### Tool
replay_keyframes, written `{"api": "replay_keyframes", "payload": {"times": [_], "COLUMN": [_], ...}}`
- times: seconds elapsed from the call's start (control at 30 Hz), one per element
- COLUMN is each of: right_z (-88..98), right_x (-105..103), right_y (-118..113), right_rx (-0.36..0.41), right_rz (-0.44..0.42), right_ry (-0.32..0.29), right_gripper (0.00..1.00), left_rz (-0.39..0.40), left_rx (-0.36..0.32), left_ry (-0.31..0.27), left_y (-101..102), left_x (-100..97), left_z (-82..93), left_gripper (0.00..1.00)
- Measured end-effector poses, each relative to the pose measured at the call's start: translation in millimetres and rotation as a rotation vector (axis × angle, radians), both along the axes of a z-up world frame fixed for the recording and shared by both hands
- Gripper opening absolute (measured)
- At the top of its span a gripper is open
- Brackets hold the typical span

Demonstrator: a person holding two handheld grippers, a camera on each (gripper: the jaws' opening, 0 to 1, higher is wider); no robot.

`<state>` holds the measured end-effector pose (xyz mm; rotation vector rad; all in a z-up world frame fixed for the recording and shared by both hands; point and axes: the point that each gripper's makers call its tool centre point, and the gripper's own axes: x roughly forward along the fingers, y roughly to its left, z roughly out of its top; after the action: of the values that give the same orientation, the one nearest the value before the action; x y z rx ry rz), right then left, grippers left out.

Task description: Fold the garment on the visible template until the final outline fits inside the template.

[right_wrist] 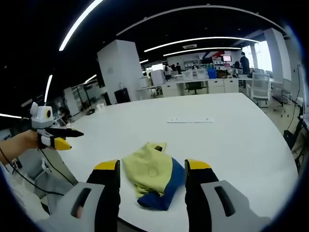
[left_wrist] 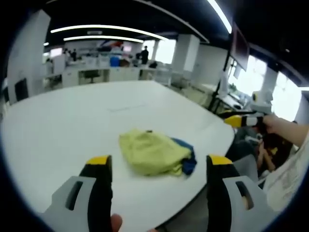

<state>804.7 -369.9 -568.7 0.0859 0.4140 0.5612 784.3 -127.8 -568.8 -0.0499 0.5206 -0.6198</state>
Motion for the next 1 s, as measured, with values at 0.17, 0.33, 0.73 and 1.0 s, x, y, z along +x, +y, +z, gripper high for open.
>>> {"api": "replay_keyframes", "payload": {"times": [0.17, 0.33, 0.73, 1.0], "right_z": [-1.6, -2.6, -13.4, -19.2], "right_x": [9.9, 16.7, 28.8, 41.4], "right_y": [3.0, 5.2, 8.9, 9.5], "right_rx": [-0.016, -0.021, -0.043, -0.048], "right_rz": [0.014, 0.022, 0.057, 0.070], "right_ry": [0.001, 0.002, 0.020, 0.029], "right_gripper": [0.54, 0.54, 0.54, 0.53], "left_rz": [0.006, 0.011, 0.008, -0.021], "left_rx": [0.003, -0.002, -0.011, 0.009], "left_ry": [-0.001, 0.000, 0.007, 0.015], "left_y": [4.0, 3.7, -4.6, -11.6], "left_x": [7.4, 11.6, 25.9, 41.5], "left_z": [0.5, 0.4, -3.5, -8.2], "left_gripper": [0.76, 0.76, 0.75, 0.75]}}
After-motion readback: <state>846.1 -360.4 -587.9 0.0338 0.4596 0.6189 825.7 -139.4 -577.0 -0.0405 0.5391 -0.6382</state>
